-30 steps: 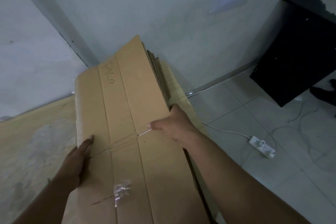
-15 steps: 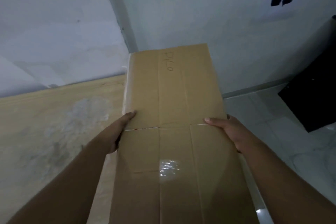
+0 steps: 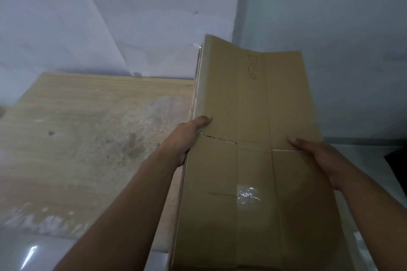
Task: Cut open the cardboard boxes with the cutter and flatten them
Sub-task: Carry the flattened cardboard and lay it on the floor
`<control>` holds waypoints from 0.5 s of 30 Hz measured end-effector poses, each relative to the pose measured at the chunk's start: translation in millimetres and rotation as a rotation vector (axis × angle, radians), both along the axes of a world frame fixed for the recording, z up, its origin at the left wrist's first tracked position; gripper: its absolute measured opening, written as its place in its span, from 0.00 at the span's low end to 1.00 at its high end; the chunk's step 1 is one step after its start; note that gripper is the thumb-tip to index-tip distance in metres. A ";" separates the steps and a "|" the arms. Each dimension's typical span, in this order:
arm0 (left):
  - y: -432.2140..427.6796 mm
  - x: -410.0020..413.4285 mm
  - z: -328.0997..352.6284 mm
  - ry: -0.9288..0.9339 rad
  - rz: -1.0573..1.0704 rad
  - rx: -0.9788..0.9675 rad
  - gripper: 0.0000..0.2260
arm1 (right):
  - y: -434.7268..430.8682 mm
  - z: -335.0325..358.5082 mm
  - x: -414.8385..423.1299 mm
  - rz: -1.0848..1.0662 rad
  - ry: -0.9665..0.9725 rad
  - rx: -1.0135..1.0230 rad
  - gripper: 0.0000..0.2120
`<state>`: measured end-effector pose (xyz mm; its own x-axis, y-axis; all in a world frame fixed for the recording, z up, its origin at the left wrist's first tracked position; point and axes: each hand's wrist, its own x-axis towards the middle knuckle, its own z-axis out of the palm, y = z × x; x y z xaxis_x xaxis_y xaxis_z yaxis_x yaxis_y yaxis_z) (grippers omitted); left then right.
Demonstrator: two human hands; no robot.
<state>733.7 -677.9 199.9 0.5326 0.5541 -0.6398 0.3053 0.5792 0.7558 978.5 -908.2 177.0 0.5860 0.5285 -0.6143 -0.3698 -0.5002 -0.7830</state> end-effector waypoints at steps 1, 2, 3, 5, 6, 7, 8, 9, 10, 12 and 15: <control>3.5 -10.0 5.0 -0.020 0.017 0.008 0.20 | 6.4 7.6 -7.6 0.006 -0.035 0.014 0.22; 7.5 -19.9 10.3 -0.039 0.032 0.016 0.21 | 13.3 15.1 -15.0 0.004 -0.074 0.032 0.22; 11.8 -29.5 15.7 -0.055 0.046 0.024 0.22 | 20.0 22.5 -21.4 0.002 -0.114 0.052 0.23; 19.5 -48.6 26.0 -0.083 0.078 0.046 0.24 | 34.8 38.4 -33.3 0.014 -0.177 0.096 0.24; 22.6 -58.0 31.4 -0.088 0.100 0.061 0.24 | 42.2 46.7 -39.5 0.027 -0.190 0.124 0.23; 24.8 -67.0 36.7 -0.092 0.127 0.074 0.24 | 49.1 54.8 -44.5 0.047 -0.188 0.155 0.21; 25.7 -75.9 41.8 -0.096 0.153 0.083 0.24 | 55.7 63.0 -49.9 0.071 -0.181 0.183 0.19; 25.7 -84.4 46.4 -0.101 0.177 0.090 0.24 | 61.5 70.5 -55.7 0.093 -0.173 0.205 0.18; 24.2 -92.7 50.5 -0.106 0.196 0.094 0.23 | 66.2 76.1 -60.1 0.117 -0.169 0.224 0.16; 17.3 -111.0 56.8 -0.115 0.247 0.085 0.22 | 75.8 84.0 -68.2 0.181 -0.169 0.237 0.16; 5.2 -141.8 60.6 -0.113 0.341 0.070 0.21 | 92.8 91.4 -81.9 0.281 -0.176 0.224 0.18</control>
